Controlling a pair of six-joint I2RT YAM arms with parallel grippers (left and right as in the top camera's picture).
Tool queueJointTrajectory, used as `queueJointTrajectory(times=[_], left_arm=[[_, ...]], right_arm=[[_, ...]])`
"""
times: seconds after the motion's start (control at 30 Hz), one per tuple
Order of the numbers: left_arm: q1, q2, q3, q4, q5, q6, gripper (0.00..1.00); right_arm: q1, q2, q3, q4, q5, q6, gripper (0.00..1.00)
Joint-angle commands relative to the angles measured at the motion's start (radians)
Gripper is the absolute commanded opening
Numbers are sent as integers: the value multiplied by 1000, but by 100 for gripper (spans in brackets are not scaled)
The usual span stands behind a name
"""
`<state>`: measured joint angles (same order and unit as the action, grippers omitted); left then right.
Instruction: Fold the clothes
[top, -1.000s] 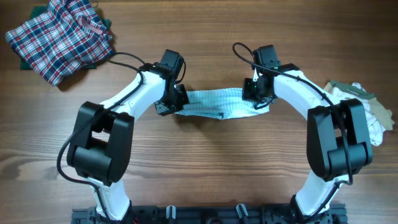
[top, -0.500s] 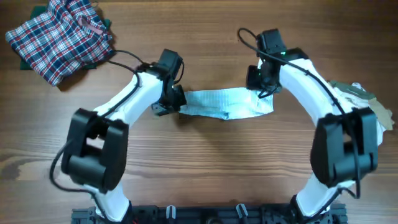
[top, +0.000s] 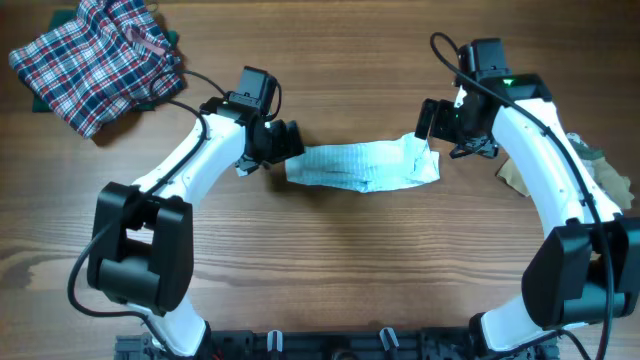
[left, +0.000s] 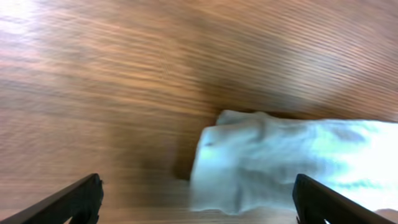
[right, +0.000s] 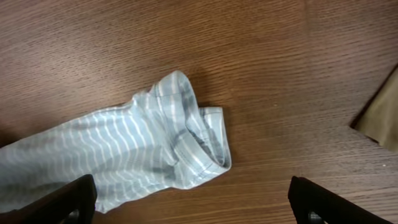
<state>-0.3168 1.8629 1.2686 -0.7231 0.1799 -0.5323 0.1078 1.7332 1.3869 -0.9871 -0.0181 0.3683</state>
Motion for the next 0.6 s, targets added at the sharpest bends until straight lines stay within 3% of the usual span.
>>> queueJointTrajectory(times=[0.0,0.17,0.57], left_arm=[[-2,50,-3,29,90,28,100],[-2,101,-3,62,181,27,100],[-57,120,-3,90,232,19,100]], right_arm=[[-1,-16,19,-1,-12,-6,100],[-1,-16,19,-2,-12,-10,100],[-1,-16,18,-1,-12,-28,100]])
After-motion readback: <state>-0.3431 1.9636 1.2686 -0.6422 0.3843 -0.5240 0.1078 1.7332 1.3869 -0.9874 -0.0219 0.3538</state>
